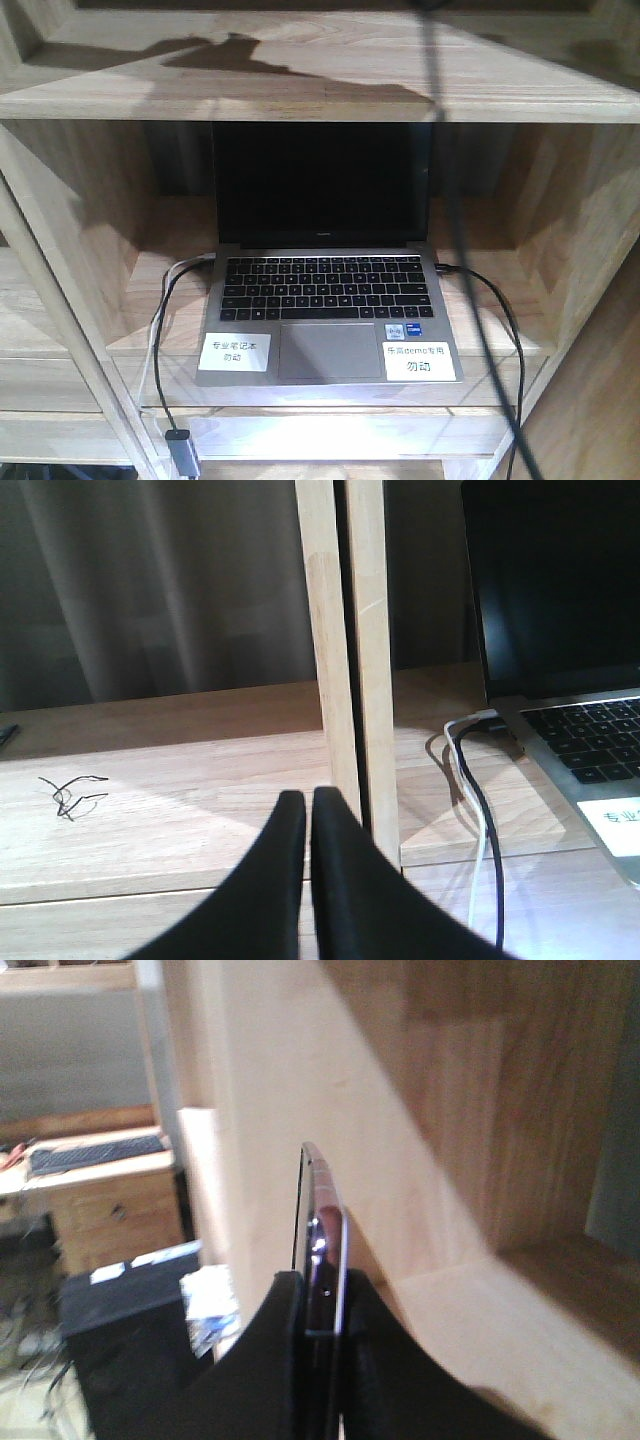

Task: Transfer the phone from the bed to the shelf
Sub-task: 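Raise the right gripper with the phone up to the shelf board above the laptop, then lower the phone flat onto the upper shelf board and open the right gripper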

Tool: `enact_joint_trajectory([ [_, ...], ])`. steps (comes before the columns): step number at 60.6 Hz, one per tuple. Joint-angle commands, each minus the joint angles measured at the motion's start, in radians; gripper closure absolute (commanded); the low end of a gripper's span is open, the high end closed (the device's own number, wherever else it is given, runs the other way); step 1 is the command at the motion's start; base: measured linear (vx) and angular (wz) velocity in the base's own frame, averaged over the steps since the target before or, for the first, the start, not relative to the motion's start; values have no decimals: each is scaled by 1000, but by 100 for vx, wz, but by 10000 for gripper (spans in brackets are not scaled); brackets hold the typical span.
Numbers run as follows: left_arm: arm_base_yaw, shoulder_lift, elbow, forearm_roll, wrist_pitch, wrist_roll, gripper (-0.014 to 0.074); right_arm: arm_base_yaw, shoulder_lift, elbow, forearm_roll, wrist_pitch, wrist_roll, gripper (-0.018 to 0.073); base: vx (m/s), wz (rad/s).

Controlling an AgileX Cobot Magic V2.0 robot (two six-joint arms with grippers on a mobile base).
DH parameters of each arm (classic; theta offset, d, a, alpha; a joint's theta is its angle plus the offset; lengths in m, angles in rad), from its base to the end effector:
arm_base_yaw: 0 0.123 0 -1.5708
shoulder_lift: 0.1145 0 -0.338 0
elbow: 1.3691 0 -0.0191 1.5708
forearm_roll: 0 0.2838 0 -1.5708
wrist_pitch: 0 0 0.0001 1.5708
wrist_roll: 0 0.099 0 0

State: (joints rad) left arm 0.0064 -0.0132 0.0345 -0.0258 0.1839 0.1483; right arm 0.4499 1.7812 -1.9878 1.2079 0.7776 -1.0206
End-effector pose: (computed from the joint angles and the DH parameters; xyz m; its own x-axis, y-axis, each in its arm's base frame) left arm 0.0440 -0.0002 0.1832 -0.1170 0.1219 -0.9856 0.0127 0.9925 0.1212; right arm 0.3757 0.2536 0.5406 -0.0937 0.0055 -0.9956 -0.9144 0.3952 0.0883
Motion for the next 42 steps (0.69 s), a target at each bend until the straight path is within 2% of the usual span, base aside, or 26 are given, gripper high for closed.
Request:
enact_joint_trajectory([
  [1,-6,-13,-22,-9,-72,-6,595,14,5,-50,58,-124,-5,561,0,0],
  [42,-6,-13,-22,-9,-72,-6,595,13,169,-53,59,-348,-5,551,0,0],
])
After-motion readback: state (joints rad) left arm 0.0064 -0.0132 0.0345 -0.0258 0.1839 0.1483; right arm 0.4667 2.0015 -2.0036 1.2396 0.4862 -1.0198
